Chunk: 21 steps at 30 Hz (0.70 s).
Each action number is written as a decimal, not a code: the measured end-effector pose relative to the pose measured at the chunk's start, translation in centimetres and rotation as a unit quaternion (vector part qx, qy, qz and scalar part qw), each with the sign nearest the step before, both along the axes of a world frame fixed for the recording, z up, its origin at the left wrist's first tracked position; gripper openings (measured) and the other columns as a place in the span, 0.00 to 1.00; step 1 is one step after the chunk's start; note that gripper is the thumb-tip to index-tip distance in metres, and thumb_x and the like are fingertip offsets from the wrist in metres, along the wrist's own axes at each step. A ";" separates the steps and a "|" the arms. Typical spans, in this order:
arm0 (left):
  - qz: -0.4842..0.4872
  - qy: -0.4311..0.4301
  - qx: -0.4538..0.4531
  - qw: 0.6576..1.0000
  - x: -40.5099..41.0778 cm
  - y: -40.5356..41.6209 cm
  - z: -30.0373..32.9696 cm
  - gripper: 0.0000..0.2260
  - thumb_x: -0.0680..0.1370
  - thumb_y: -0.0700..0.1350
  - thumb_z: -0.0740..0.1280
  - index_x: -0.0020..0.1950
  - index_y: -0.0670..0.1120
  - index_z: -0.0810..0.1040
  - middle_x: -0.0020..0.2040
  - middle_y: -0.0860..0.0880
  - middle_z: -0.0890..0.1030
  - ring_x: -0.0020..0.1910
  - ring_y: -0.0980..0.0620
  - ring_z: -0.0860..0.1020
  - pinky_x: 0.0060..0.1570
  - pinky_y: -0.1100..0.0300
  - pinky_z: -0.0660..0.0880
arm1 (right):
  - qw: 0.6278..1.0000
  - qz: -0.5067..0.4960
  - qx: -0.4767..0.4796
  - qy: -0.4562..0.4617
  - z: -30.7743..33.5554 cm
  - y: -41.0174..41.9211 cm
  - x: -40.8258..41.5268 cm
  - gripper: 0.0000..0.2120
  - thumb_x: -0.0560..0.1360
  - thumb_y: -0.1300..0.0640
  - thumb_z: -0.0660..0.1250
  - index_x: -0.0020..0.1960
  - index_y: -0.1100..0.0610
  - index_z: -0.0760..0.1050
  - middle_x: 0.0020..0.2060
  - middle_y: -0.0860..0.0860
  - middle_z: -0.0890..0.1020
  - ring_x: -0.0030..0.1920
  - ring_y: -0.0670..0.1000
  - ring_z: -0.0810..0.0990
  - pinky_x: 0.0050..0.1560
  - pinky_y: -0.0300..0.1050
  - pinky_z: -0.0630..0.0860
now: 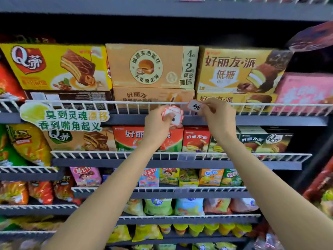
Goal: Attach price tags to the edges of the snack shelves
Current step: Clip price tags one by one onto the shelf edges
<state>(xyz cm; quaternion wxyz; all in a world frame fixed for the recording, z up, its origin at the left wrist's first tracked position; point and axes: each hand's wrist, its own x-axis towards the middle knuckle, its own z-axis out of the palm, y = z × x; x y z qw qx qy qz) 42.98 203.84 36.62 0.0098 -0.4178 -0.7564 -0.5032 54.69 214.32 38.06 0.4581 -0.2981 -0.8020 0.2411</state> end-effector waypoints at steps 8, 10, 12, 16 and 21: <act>-0.001 -0.030 -0.009 1.000 1.9 0.9 -0.8 0.21 0.79 0.42 0.62 0.73 0.45 0.65 0.71 0.47 0.70 0.70 0.49 0.68 0.69 0.54 0.65 | 0.998 0.055 0.011 0.013 0.5 1.1 0.7 0.07 0.77 0.61 0.62 0.49 0.58 0.79 0.37 0.50 0.80 0.40 0.50 0.80 0.37 0.39 0.76; -0.017 -0.047 -0.010 0.999 2.2 1.1 -0.9 0.24 0.79 0.42 0.63 0.74 0.45 0.62 0.73 0.48 0.67 0.71 0.50 0.66 0.71 0.52 0.64 | 0.998 0.056 0.025 0.007 0.3 1.4 0.8 0.08 0.77 0.60 0.62 0.50 0.58 0.80 0.37 0.48 0.79 0.40 0.48 0.77 0.33 0.31 0.69; -0.019 -0.054 -0.010 0.998 2.4 1.1 -1.1 0.25 0.79 0.42 0.63 0.74 0.45 0.61 0.73 0.48 0.67 0.71 0.49 0.66 0.70 0.51 0.65 | 0.998 0.053 0.029 0.009 0.1 1.8 0.9 0.08 0.77 0.59 0.63 0.50 0.57 0.80 0.39 0.48 0.79 0.40 0.47 0.76 0.33 0.30 0.67; -0.019 -0.057 -0.024 0.998 2.6 0.9 -1.3 0.26 0.79 0.41 0.63 0.75 0.46 0.59 0.73 0.47 0.66 0.71 0.49 0.67 0.69 0.54 0.66 | 0.997 0.060 0.042 0.020 0.1 2.3 0.9 0.08 0.77 0.59 0.64 0.51 0.58 0.81 0.44 0.52 0.83 0.41 0.47 0.77 0.36 0.29 0.67; -0.015 -0.055 -0.012 0.998 2.6 0.4 -1.8 0.25 0.79 0.41 0.63 0.75 0.50 0.61 0.70 0.43 0.71 0.65 0.39 0.71 0.60 0.49 0.71 | 0.993 0.074 0.085 0.041 0.6 2.2 0.5 0.08 0.76 0.60 0.65 0.52 0.57 0.81 0.45 0.52 0.84 0.41 0.46 0.77 0.40 0.33 0.70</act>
